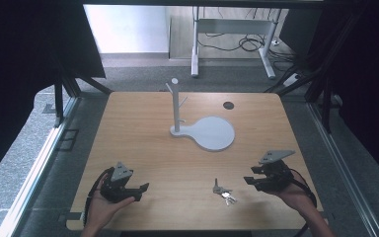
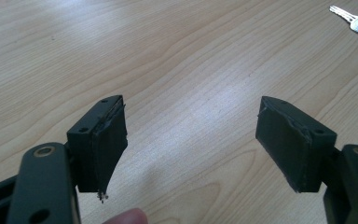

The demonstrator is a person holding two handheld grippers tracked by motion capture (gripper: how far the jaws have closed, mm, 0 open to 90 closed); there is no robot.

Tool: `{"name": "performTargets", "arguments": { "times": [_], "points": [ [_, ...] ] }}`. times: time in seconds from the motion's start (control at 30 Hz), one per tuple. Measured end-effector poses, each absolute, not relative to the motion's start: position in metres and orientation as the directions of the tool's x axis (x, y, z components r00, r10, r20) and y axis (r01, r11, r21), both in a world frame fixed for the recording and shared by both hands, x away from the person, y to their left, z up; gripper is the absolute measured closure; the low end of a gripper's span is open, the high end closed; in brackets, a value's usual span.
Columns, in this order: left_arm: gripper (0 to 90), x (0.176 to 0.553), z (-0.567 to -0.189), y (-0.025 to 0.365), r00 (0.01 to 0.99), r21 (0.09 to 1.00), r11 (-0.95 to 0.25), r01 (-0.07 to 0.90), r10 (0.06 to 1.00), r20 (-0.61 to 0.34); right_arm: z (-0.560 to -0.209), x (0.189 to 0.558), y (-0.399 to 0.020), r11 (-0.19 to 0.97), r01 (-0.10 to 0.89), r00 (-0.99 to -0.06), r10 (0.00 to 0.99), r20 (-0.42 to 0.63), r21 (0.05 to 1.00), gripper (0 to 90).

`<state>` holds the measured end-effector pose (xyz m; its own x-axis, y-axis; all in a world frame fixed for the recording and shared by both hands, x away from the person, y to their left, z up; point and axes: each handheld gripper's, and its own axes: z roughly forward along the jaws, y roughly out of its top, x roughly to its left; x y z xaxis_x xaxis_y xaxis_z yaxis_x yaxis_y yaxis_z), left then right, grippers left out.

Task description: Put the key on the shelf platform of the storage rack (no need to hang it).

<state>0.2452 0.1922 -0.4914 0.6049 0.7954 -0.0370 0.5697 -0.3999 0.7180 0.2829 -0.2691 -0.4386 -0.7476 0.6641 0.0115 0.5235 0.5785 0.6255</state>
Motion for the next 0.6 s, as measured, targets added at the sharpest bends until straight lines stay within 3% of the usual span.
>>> {"name": "performTargets", "arguments": {
  "times": [0.6],
  "points": [
    [25.1, 0.246, -0.497, 0.184, 0.625, 0.703, -0.423, 0.572, 0.78, -0.04, -0.439, 0.285, -0.239, 0.691, 0.506, -0.812, 0.584, 0.016, 0.516, 62.6]
  ]
}}
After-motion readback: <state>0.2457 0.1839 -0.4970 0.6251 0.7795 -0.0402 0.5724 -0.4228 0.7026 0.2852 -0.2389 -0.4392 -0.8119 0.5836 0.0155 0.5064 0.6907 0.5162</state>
